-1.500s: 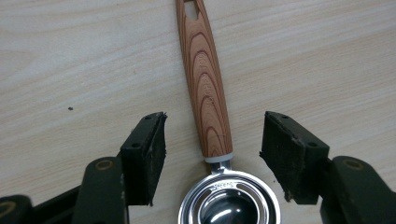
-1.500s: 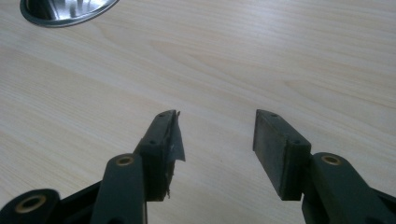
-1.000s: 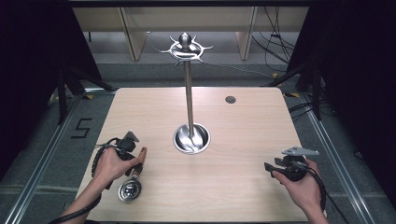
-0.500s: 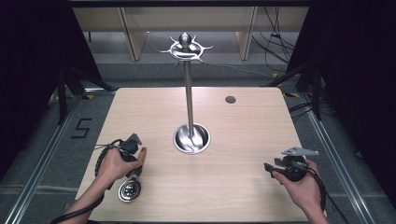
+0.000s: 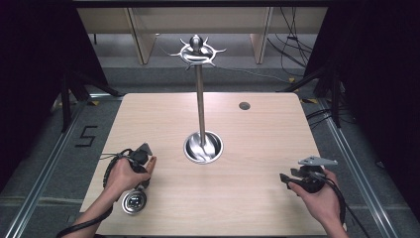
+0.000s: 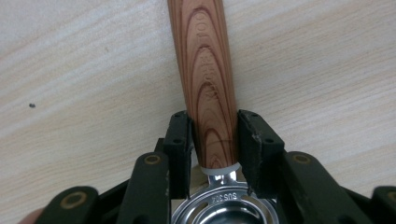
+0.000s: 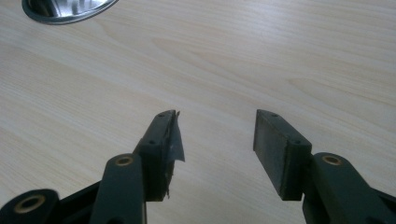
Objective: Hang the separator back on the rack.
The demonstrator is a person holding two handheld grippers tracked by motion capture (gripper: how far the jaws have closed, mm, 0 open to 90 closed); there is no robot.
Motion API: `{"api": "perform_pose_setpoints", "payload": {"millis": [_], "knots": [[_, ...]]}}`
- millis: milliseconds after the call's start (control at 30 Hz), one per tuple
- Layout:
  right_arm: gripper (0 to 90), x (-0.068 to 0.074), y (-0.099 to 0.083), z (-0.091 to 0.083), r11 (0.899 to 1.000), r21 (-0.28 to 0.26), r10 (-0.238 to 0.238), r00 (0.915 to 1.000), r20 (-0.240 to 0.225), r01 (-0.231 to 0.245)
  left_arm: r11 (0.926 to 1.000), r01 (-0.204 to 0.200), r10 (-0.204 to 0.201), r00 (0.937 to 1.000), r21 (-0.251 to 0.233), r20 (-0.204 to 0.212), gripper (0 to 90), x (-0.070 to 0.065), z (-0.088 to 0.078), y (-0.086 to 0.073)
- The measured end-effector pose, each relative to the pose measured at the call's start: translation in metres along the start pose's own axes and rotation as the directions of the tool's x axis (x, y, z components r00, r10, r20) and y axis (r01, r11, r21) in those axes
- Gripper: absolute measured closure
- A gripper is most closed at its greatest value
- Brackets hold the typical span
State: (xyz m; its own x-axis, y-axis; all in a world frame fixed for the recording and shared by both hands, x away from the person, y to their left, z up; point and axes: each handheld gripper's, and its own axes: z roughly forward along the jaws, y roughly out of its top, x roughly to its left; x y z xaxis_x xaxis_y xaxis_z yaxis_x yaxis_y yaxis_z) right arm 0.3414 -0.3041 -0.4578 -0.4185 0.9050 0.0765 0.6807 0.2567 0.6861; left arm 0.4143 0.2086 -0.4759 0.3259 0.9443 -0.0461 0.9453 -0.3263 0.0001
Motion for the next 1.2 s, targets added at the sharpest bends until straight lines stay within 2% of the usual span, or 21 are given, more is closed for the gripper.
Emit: {"api": "perform_pose_setpoints", "payload": {"millis": [167,233,300,400,533,600,667,767,800,867,967,1067,1100,1133,1200], "knots": [[50.1,0.001,0.001,0.0,1.0,-0.004,-0.012,0.9999,0.002,0.012,1.0,0.004,-0.004,1.0,0.002,0.003,66.3,0.0,0.0,0.0],[50.2,0.002,0.001,-0.001,1.0,0.013,0.014,0.9999,0.004,-0.014,1.0,0.005,-0.005,1.0,0.001,0.008,66.1,0.001,0.001,0.0],[50.2,0.002,0.001,0.0,1.0,0.011,0.018,0.9998,0.001,-0.018,1.0,0.003,-0.003,0.9999,0.002,0.011,65.8,0.001,0.001,0.0],[50.2,0.001,0.0,0.0,1.0,0.0,-0.002,1.0,-0.002,0.002,1.0,0.003,-0.003,0.9999,-0.002,0.011,65.6,0.001,0.001,0.0],[50.2,0.001,0.0,0.0,1.0,0.001,0.0,1.0,-0.002,0.0,0.9999,0.003,-0.003,1.0,-0.01,0.004,67.9,0.0,0.002,-0.001],[50.2,0.001,0.0,0.0,1.0,-0.003,-0.007,1.0,0.002,0.007,0.9998,-0.015,0.015,0.9999,-0.01,0.0,68.3,0.001,0.001,-0.003],[50.2,0.002,0.0,-0.002,1.0,0.011,0.013,0.9999,0.007,-0.013,0.9995,-0.012,0.012,0.9999,-0.03,0.004,68.4,0.002,0.002,-0.005],[50.1,0.0,0.0,0.0,1.0,-0.001,0.0,1.0,-0.003,0.0,0.9992,-0.02,0.021,0.9997,-0.034,0.012,68.5,0.004,0.002,-0.009],[50.1,0.0,0.0,0.0,1.0,-0.002,0.0,1.0,-0.003,0.0,0.9979,0.006,-0.004,0.9998,-0.065,0.021,68.5,0.003,0.004,-0.011],[50.1,0.0,0.0,0.0,1.0,-0.001,0.0,1.0,-0.003,0.0,0.997,0.01,-0.008,0.9997,-0.077,0.025,68.5,0.003,0.004,-0.013],[50.1,0.001,0.0,0.0,1.0,-0.002,0.0,1.0,-0.002,0.0,0.9955,-0.009,0.012,0.9994,-0.094,0.031,68.5,0.004,0.003,-0.017],[50.1,0.001,0.0,0.0,1.0,-0.002,0.002,1.0,-0.003,-0.002,0.9902,-0.02,0.026,0.9988,-0.138,0.041,68.5,0.005,-0.002,-0.023],[50.1,0.001,0.0,0.0,1.0,-0.002,0.002,1.0,-0.003,-0.002,0.9822,0.005,0.005,0.9986,-0.188,0.053,68.5,0.004,-0.002,-0.026],[50.1,0.001,0.0,0.0,1.0,-0.002,-0.001,1.0,-0.001,0.001,0.9798,-0.009,0.02,0.9983,-0.2,0.055,68.5,0.005,-0.004,-0.028],[50.1,0.001,0.0,0.0,1.0,-0.003,0.0,1.0,-0.001,0.0,0.9706,-0.019,0.035,0.9974,-0.24,0.063,68.5,0.007,-0.009,-0.035]]}}
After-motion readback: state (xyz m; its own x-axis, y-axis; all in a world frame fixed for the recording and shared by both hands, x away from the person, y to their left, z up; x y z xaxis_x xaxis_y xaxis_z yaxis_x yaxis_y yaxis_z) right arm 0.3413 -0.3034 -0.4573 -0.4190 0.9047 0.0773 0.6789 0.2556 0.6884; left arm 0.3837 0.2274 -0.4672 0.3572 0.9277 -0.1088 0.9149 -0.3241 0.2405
